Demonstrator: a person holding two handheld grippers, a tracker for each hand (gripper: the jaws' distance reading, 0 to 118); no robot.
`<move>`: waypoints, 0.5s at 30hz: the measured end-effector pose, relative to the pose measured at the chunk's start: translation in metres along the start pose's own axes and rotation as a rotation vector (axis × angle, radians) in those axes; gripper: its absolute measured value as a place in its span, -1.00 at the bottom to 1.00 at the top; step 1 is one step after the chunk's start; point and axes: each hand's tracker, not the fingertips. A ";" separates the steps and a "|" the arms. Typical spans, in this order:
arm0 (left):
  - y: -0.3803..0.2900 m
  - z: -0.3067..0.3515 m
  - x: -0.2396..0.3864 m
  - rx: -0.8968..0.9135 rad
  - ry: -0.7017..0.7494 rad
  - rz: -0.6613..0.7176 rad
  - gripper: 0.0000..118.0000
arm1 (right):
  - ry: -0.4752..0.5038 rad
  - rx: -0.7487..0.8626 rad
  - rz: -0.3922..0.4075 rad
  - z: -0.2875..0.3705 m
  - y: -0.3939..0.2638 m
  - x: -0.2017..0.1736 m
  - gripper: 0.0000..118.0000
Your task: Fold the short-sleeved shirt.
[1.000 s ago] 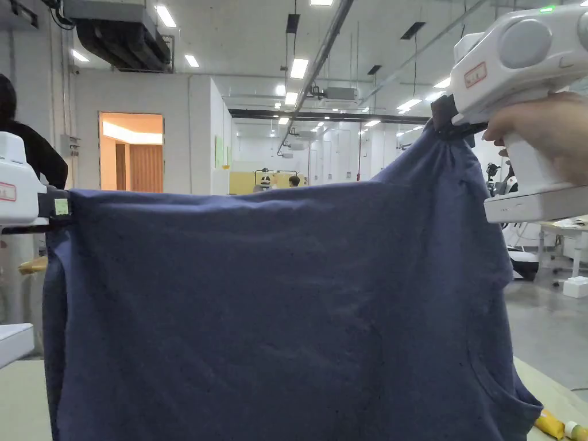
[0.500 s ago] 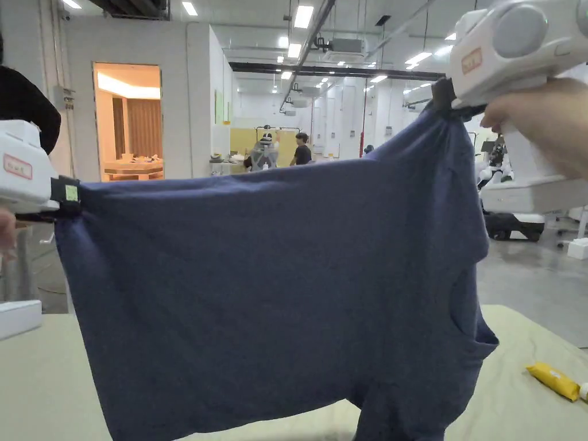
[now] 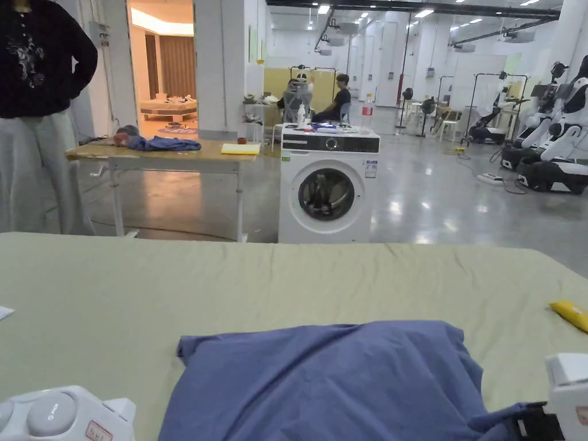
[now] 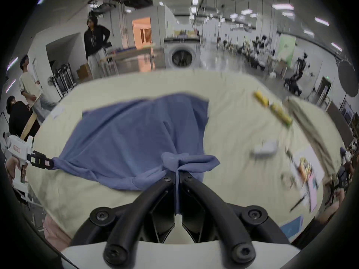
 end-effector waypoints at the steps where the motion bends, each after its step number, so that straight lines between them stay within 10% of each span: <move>1: -0.012 -0.002 -0.006 -0.015 -0.025 0.019 -1.00 | -0.010 -0.032 -0.006 0.001 -0.021 0.004 -1.00; 15: -0.155 0.077 -0.020 -0.003 -0.076 -0.025 -1.00 | 0.011 -0.154 -0.043 0.093 -0.158 0.043 -1.00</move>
